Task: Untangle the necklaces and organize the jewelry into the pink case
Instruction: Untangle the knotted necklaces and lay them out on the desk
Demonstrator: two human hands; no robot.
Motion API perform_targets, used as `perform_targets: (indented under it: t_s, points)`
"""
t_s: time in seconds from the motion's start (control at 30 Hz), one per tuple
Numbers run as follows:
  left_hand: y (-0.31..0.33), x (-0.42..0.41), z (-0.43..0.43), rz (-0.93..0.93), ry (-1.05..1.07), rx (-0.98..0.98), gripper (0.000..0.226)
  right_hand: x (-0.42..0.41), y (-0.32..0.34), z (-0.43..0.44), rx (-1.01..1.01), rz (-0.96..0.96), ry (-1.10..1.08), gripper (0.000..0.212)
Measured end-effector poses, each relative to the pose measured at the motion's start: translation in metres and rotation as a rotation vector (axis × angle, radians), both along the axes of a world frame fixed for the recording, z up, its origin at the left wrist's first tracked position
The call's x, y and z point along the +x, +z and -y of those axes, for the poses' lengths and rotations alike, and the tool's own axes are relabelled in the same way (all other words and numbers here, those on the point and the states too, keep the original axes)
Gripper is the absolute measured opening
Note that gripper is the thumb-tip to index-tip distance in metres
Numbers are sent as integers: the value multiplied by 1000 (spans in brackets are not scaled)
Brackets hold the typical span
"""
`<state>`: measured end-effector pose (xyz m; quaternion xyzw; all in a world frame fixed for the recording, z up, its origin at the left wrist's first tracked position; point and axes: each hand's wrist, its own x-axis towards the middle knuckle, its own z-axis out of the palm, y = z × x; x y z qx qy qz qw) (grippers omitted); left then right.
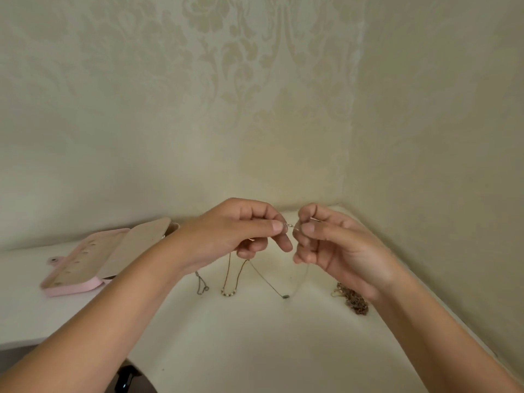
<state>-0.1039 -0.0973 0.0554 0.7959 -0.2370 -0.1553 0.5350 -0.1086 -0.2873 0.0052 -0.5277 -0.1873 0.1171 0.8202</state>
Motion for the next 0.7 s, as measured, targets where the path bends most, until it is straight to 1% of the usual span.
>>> perform_targets:
  t_s: [0.07,0.1,0.17,0.3,0.4,0.43,0.47,0.53,0.6,0.67,0.7]
  points:
    - [-5,6,1,-63,8,-27,16,2,-1,3,-59,-54,39,15]
    - [-9,12,1,-87,29,-37,15,5,-2,5,-83,-72,15,19]
    - [-19,28,3,-127,109,-45,13,12,-8,6,-97,-107,-97,23]
    - [-45,66,7,-190,270,-10,8,26,-26,5,24,-169,-261,19]
    - [-67,93,14,-205,366,48,8,36,-35,11,-5,-143,-371,20]
    - [-75,102,16,-195,403,72,8,39,-37,15,-79,-105,-421,20]
    - [-81,111,18,-178,435,96,7,42,-39,20,-219,-41,-495,20]
    - [-92,128,22,-126,473,141,9,47,-47,29,-592,120,-675,20]
    - [-101,144,26,-41,481,221,19,50,-58,37,-884,234,-785,22]
    - [-111,159,29,65,493,321,28,55,-70,44,-1110,277,-833,24]
    - [-117,165,29,112,509,361,29,58,-75,49,-1206,275,-838,25]
